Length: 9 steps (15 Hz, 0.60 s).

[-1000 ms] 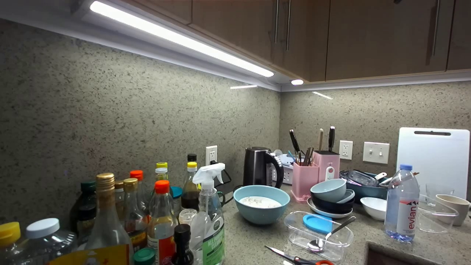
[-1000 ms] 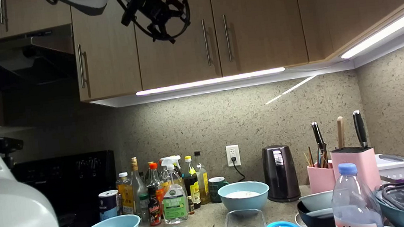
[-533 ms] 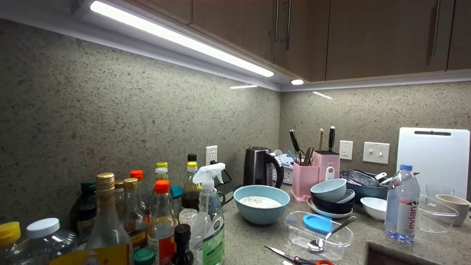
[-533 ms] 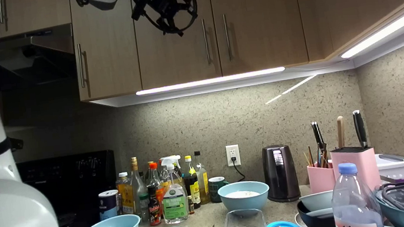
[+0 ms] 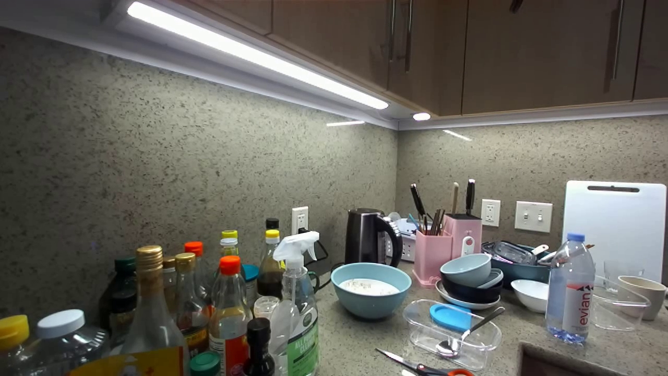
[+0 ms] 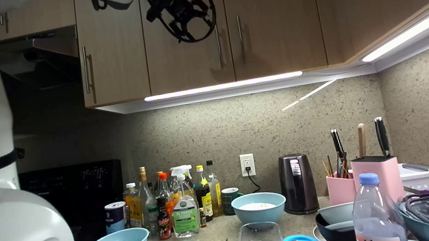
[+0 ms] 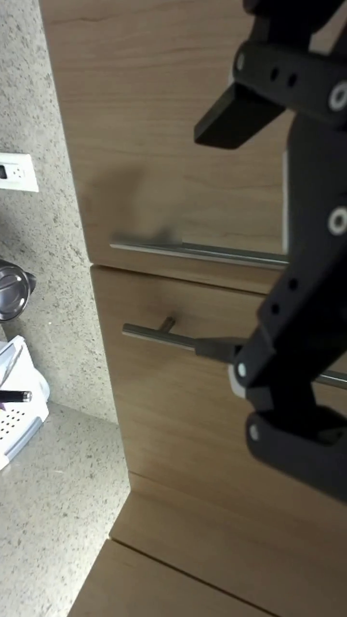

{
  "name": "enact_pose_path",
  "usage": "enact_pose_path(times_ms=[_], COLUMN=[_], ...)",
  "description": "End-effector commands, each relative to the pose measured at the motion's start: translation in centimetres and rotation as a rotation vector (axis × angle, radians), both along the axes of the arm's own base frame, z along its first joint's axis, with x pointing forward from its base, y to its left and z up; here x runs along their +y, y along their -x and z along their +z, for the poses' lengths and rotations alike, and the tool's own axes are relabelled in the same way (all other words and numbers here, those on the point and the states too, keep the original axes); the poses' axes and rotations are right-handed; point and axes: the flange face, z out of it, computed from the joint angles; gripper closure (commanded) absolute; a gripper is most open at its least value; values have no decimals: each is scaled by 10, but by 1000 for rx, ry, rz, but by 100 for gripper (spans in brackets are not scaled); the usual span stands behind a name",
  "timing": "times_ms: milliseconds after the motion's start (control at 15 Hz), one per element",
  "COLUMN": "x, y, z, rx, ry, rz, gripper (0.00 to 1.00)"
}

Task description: Open the left door of the drawer.

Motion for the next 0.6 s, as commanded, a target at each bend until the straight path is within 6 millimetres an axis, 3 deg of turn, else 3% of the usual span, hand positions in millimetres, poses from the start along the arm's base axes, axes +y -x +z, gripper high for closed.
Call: enact_pose_path(times_ms=[0,267,533], x=[-2,-3,2], y=[-7,-17,-39], z=[0,0,-2], rx=[-2,-5,22], ry=[-1,-7,-22], rz=[-6,-6,73], gripper=[0,0,0])
